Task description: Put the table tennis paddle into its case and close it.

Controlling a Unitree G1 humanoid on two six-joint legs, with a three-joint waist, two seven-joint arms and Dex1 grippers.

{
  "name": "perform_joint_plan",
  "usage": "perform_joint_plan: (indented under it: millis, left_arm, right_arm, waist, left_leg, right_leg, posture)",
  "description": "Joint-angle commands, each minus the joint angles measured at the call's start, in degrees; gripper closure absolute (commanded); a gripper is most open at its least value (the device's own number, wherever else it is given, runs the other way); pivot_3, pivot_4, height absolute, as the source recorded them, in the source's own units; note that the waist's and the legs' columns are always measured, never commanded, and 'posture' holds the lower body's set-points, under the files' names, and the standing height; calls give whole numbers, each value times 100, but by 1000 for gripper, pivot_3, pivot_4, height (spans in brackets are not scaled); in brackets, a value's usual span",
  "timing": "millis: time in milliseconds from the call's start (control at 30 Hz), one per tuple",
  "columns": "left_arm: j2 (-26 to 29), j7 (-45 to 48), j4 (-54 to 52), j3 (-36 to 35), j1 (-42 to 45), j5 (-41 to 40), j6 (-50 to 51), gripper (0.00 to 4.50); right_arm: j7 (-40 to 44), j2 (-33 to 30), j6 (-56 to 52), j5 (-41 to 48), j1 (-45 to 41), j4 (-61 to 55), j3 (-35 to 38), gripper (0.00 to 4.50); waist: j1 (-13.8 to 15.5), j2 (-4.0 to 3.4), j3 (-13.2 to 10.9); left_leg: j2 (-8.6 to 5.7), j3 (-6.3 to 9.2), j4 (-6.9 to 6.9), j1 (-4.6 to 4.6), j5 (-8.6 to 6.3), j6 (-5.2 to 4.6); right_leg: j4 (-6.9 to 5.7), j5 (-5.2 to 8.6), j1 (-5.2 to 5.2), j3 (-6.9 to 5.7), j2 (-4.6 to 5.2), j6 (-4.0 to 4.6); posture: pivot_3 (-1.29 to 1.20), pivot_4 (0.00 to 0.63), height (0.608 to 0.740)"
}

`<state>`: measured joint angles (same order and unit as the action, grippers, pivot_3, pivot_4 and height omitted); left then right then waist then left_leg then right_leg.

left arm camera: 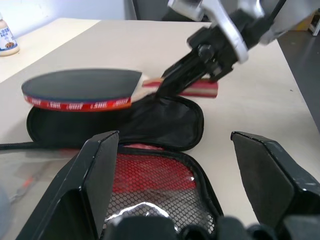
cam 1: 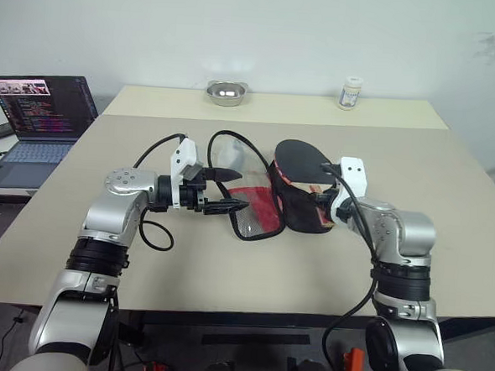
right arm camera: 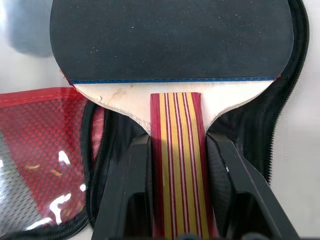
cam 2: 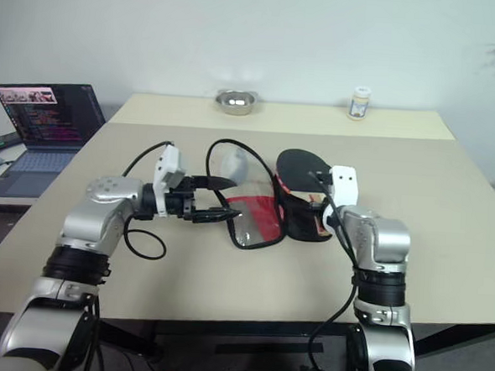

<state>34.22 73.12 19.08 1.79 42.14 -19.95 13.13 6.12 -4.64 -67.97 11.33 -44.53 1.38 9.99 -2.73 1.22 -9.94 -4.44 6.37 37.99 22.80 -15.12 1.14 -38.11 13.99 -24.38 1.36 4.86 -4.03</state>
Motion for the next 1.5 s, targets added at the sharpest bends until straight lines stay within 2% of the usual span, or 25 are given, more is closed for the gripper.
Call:
perform_joint_plan:
  millis: [33, 367, 833, 1500]
  left_arm:
    - [91, -23, -8, -149, 36, 7, -146, 599]
    - [139, -40, 34, -159, -28, 44, -262, 599]
    - [155, -101, -146, -145, -42, 41, -137, 599]
    - [150, -208, -280, -124, -92, 36, -64, 599]
  right_arm:
    - [-267, 156, 830, -117, -248, 458, 36, 3417]
    - [-543, 367, 1632, -173, -423, 1326, -118, 3417]
    - [-567, 493, 1516, -154, -313, 1042, -402, 3417]
    - [-550, 472, 1538, -216, -321, 1451, -411, 3417]
  waist:
    - [-18, 0, 0]
    - [-68, -1, 0]
    - [-71, -2, 0]
    - [-73, -2, 0]
  left_leg:
    - [1, 0, 0, -1, 0, 0]
    - [3, -1, -2, -3, 0, 0]
    - [2, -1, -2, -2, 0, 0]
    - [3, -1, -2, -2, 0, -1]
  right_leg:
    - [0, 0, 0, 0, -1, 0]
    - [-2, 0, -1, 3, -4, 1]
    - [-2, 0, -2, 4, -5, 1]
    - [-2, 0, -2, 4, -5, 1]
  posture:
    - [0, 150, 740]
    - [0, 150, 740]
    - [0, 150, 740]
    - [0, 150, 740]
